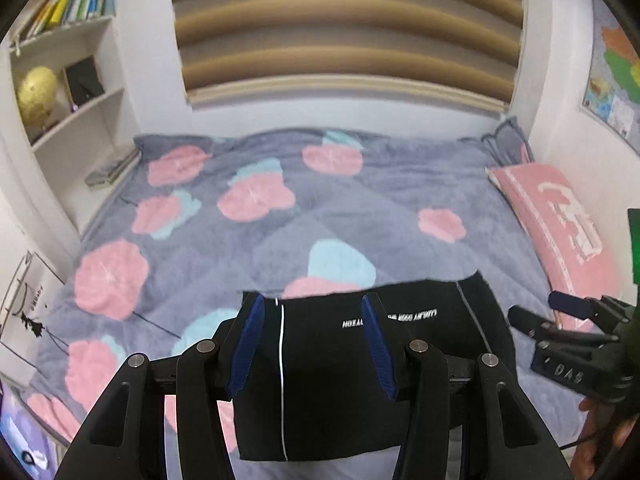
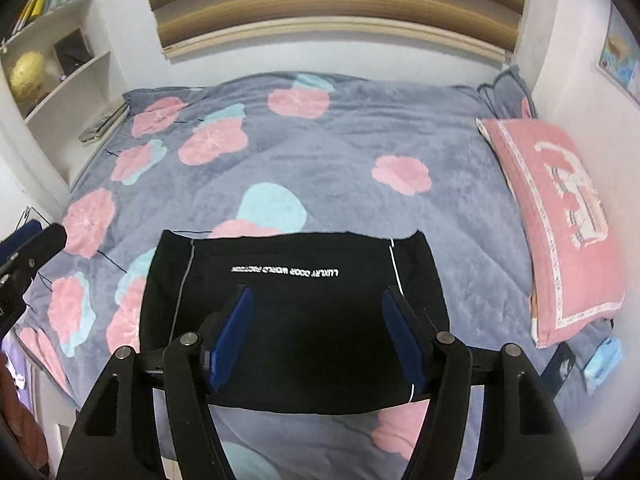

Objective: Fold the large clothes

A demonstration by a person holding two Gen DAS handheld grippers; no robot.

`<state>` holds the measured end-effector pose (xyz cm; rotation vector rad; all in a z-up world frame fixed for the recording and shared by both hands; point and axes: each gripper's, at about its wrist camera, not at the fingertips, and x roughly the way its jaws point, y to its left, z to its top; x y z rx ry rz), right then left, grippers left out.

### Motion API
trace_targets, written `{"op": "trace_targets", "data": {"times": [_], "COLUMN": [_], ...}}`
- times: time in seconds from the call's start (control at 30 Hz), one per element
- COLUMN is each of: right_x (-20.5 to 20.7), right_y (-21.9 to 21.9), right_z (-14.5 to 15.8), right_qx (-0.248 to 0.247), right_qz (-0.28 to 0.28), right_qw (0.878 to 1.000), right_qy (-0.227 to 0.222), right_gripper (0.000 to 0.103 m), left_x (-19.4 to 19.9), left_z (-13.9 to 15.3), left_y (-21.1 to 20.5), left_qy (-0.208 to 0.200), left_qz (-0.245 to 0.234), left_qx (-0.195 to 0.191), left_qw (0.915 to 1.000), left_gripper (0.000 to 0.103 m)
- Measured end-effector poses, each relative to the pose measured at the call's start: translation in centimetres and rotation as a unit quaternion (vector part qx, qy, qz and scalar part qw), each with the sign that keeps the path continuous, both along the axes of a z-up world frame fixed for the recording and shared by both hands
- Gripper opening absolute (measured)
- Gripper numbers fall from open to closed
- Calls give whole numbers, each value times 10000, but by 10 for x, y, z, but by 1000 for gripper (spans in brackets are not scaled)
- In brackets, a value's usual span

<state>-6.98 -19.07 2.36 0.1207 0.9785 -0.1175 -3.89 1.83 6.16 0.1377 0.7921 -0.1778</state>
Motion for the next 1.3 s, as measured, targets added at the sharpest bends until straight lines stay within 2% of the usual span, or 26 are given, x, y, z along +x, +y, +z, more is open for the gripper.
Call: {"op": "trace_targets", "data": {"times": [0.13, 0.2, 0.27, 0.87, 1.3], "right_x": [-6, -9, -11, -3, 0], "right_y": [13, 19, 23, 45, 49], "right_z": [20, 26, 30, 1, -5], "right_qx": [-88, -144, -183, -156, -167], "right_qz": [29, 25, 28, 57, -2], "right_qw": [9999, 9997, 9996, 9997, 9995], "right_qy": [-128, -176, -222, 160, 251], "right_gripper": [71, 77, 78, 79, 79], "left_x": [-7, -11, -17, -14, -8], "left_z": [17, 20, 22, -4, -10], "left_y": [2, 4, 5, 19, 23], "left_qy": [-6, -8, -53, 244, 369], "left_qz": [-22, 19, 25, 90, 103], "left_qx": [-120, -137, -164, -104, -93], "left_qw": [9999, 9999, 9998, 9996, 9992], "left_gripper": [53, 53, 53, 53, 53]}}
